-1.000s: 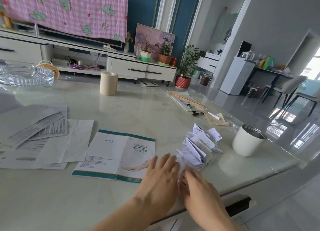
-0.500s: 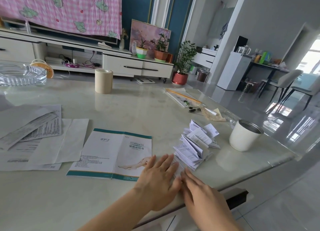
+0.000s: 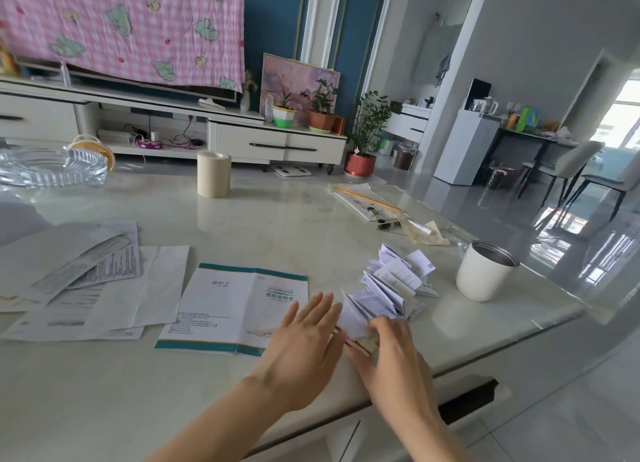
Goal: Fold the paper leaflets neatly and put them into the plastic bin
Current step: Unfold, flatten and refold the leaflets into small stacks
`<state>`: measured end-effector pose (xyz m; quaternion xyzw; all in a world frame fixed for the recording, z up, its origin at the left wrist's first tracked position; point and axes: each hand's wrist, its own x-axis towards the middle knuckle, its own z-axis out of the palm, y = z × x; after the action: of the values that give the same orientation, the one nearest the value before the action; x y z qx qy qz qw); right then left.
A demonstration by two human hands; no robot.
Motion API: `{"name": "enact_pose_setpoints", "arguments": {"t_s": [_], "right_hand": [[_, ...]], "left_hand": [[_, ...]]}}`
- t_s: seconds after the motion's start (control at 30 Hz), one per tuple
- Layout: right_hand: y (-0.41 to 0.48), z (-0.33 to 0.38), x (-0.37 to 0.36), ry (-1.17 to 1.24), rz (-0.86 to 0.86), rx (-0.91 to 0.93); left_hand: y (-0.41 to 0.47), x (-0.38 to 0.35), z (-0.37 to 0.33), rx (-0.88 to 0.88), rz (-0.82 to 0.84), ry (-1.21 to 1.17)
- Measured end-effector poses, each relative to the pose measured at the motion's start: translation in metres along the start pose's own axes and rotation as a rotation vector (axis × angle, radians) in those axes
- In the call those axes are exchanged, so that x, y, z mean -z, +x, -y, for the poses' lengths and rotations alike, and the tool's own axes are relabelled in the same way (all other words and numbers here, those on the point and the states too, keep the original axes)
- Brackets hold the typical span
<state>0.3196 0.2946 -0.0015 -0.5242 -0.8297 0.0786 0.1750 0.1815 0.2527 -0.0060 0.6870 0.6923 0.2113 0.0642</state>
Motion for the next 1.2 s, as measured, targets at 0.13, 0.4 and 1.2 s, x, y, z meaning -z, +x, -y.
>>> {"name": "enact_pose_setpoints", "arguments": {"t_s": [0.13,0.4,1.2], "right_hand": [[0.007,0.002,0.002,-0.039,-0.025,-0.024],[0.010,0.042,0.008,0.075,-0.019,0.094],[0.013,0.206,-0.039,0.393,0.313,0.448]], "left_hand": [[-0.012,0.016,-0.002,0.049,-0.056,-0.002],[-0.031,0.060,0.037,0.400,-0.146,-0.033],[-0.077,0.093,0.220,0.970,-0.164,0.296]]}}
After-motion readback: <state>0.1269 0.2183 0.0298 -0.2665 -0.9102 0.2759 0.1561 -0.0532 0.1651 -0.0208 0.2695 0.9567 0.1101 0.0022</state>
